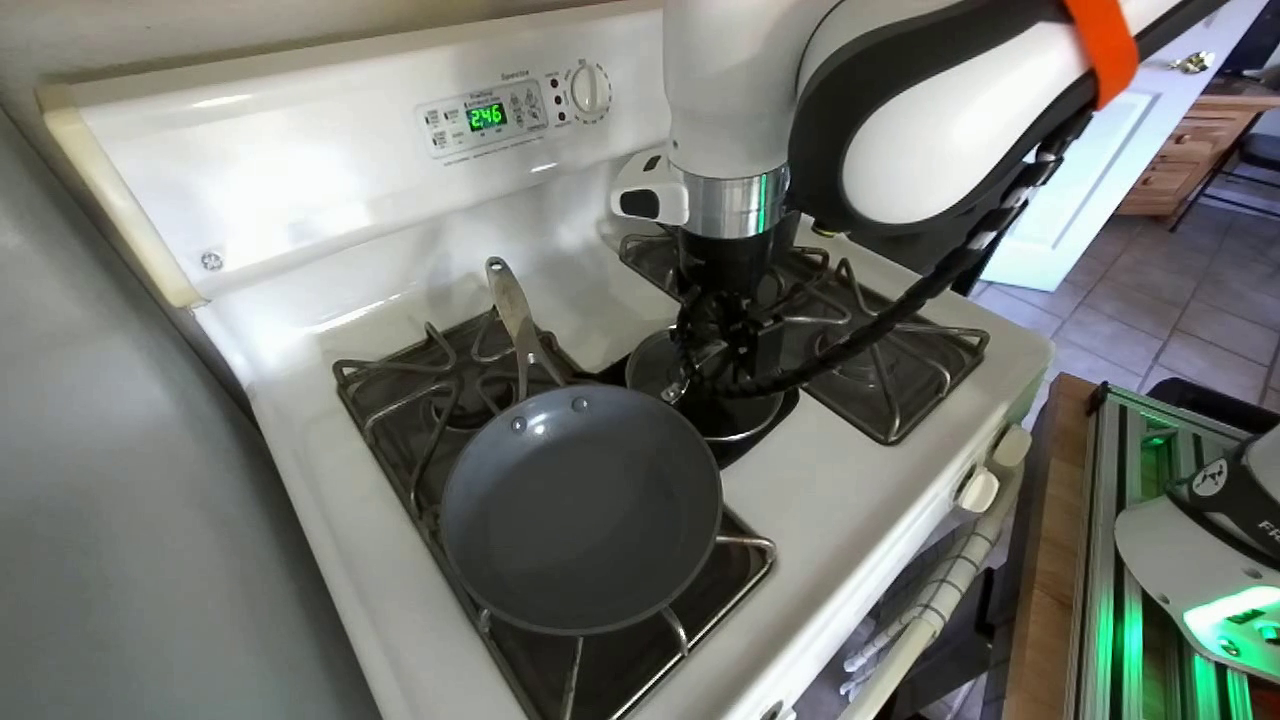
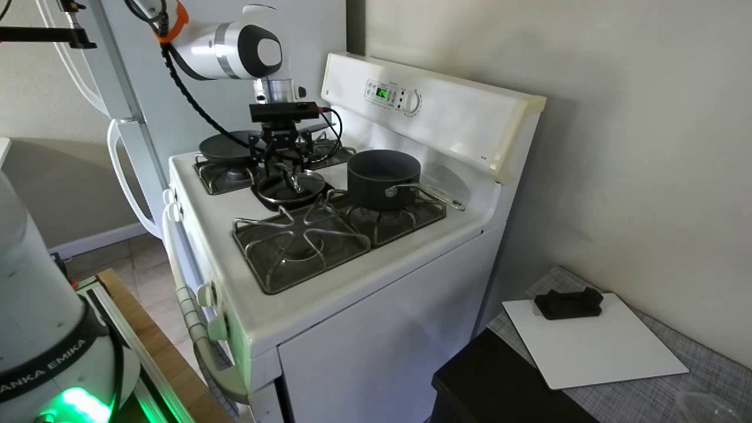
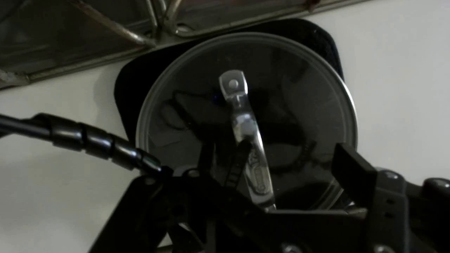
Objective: Pick up the clear lid from the black oven mat and put it on the black pot
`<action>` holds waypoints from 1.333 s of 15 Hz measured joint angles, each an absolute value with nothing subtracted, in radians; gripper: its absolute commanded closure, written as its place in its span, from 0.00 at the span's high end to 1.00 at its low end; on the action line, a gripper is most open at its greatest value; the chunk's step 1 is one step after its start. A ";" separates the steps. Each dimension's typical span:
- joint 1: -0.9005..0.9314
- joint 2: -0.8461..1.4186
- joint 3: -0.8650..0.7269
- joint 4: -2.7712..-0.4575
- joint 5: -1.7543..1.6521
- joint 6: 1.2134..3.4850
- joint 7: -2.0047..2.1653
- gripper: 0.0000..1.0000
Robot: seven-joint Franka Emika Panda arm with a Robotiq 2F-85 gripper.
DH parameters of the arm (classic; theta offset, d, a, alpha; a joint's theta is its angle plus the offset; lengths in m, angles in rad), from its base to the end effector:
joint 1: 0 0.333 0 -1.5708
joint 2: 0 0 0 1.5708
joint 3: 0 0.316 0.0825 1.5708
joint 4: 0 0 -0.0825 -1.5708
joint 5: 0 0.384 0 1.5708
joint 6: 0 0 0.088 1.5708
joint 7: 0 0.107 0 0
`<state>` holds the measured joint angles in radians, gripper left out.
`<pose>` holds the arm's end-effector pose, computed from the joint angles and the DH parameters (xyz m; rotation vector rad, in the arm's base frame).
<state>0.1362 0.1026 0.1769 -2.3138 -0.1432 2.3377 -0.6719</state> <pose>0.4862 0.1553 0.2935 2.6286 1.5903 -0.1373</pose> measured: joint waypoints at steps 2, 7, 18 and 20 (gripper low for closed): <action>0.136 0.115 0.177 -2.302 -0.128 2.338 -0.676 0.86; 0.136 0.146 0.177 -2.274 -0.101 2.338 -0.682 0.81; 0.132 0.217 0.177 -2.218 -0.099 2.337 -0.691 0.75; 0.131 0.225 0.177 -2.210 -0.099 2.337 -0.691 0.74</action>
<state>0.1311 0.2251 0.1771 -2.2096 -0.0993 2.3368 -0.6909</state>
